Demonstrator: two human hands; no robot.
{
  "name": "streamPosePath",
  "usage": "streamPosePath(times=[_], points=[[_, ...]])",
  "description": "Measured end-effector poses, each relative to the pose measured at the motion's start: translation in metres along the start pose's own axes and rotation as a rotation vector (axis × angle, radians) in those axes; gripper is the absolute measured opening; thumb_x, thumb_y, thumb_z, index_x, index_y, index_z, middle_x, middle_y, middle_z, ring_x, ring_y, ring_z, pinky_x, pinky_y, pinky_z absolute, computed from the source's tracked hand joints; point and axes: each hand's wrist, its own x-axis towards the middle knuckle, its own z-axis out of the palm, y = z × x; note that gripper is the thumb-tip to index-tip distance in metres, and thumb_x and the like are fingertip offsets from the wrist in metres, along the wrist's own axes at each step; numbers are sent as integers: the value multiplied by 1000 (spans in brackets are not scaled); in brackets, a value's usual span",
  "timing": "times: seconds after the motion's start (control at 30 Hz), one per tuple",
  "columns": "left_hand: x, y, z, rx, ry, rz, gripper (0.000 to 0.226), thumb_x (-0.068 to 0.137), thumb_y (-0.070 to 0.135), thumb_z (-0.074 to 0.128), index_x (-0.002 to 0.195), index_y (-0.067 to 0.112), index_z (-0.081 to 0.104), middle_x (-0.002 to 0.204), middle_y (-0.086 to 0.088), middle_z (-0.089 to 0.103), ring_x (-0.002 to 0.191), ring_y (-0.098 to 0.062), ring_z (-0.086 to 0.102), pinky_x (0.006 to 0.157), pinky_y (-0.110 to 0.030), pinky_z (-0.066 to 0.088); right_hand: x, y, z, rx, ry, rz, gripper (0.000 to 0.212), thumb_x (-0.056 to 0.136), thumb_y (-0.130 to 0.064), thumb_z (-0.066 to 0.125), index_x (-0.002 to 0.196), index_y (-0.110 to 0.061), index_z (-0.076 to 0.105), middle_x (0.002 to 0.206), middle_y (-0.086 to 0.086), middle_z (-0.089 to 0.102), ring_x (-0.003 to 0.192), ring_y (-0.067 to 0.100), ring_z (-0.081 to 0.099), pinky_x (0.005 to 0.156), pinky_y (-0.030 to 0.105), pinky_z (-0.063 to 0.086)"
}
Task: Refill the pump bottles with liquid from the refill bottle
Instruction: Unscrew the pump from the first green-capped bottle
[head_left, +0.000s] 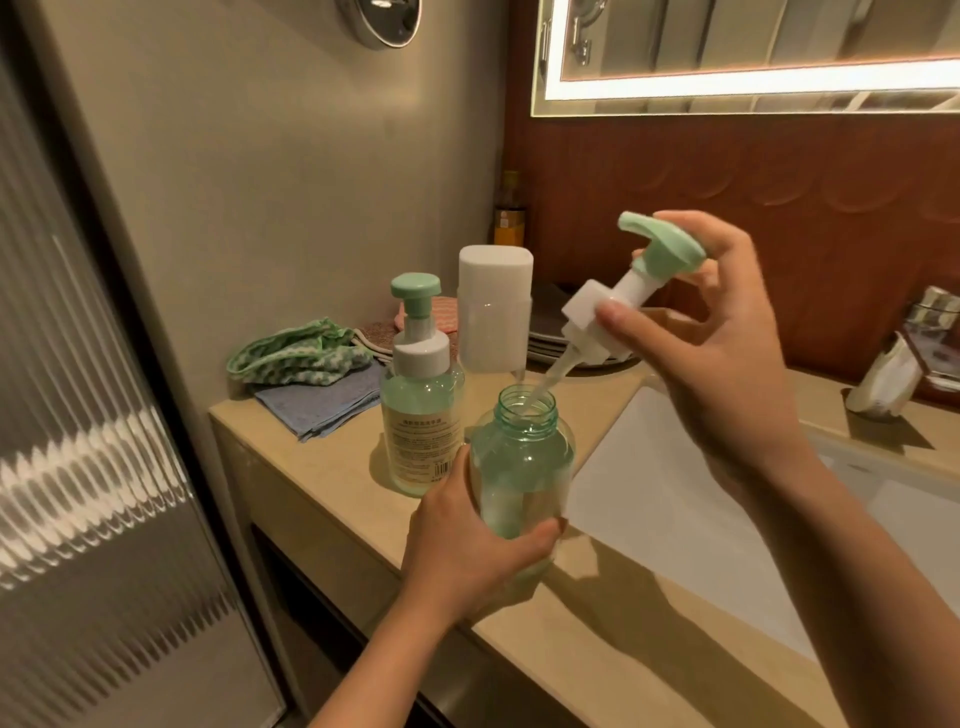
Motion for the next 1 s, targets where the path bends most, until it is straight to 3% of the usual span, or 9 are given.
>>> streamPosePath(times=[0.07, 0.2, 0.27, 0.37, 0.47, 0.77, 0.9, 1.0], points=[[0, 0, 0, 6, -4, 5, 93, 47, 69, 70, 127, 28, 47, 113, 10, 60, 106, -10, 56, 90, -38, 50, 3, 3, -6, 30, 60, 23, 51, 78, -14, 74, 120, -20, 45, 111, -8, 50, 96, -3, 58, 75, 24, 55], [0, -1, 0, 4, -1, 6, 94, 46, 70, 70, 127, 29, 46, 114, 11, 59, 108, -9, 55, 92, -39, 49, 6, 12, -17, 53, 160, 120, 46, 72, -31, 73, 110, -37, 47, 117, -2, 50, 115, 19, 51, 87, 44, 54], [0, 0, 0, 5, -6, 4, 95, 46, 70, 69, 128, 29, 45, 115, 11, 59, 108, -9, 54, 93, -39, 48, 8, 16, -20, 94, 213, 175, 44, 72, -33, 71, 108, -40, 47, 123, 3, 48, 118, 23, 48, 82, 39, 56], [0, 0, 0, -4, -2, 8, 92, 46, 68, 70, 127, 30, 46, 113, 14, 58, 106, -4, 54, 93, -35, 49, 11, 22, -26, 161, 288, 276, 44, 81, -25, 68, 117, -32, 45, 126, 7, 46, 116, 25, 50, 72, 30, 57], [0, 1, -1, -7, -1, 10, 93, 46, 68, 70, 128, 30, 46, 113, 14, 58, 106, -5, 54, 93, -35, 49, 12, 27, -27, 243, 343, 390, 44, 84, -21, 65, 121, -25, 42, 123, 8, 49, 110, 25, 56, 70, 32, 58], [0, 0, -1, 25, -6, 0, 99, 45, 73, 68, 130, 28, 44, 117, 10, 57, 109, -10, 53, 94, -39, 48, 13, 38, -28, 580, 467, 645, 55, 84, -22, 67, 131, -26, 39, 116, 7, 46, 99, 31, 60, 67, 33, 58], [0, 0, 0, 27, -13, -5, 101, 45, 74, 67, 131, 28, 43, 118, 10, 57, 110, -10, 53, 94, -39, 48, 15, 39, -31, 763, 502, 706, 30, 83, -22, 68, 109, -16, 55, 122, 14, 48, 105, 29, 59, 77, 34, 58], [0, 1, 0, 29, -20, -10, 101, 44, 75, 66, 131, 29, 42, 117, 10, 57, 109, -10, 53, 94, -40, 48, 16, 39, -31, 877, 538, 719, 26, 81, -21, 69, 102, -11, 57, 119, 17, 51, 104, 28, 62, 83, 36, 57]])
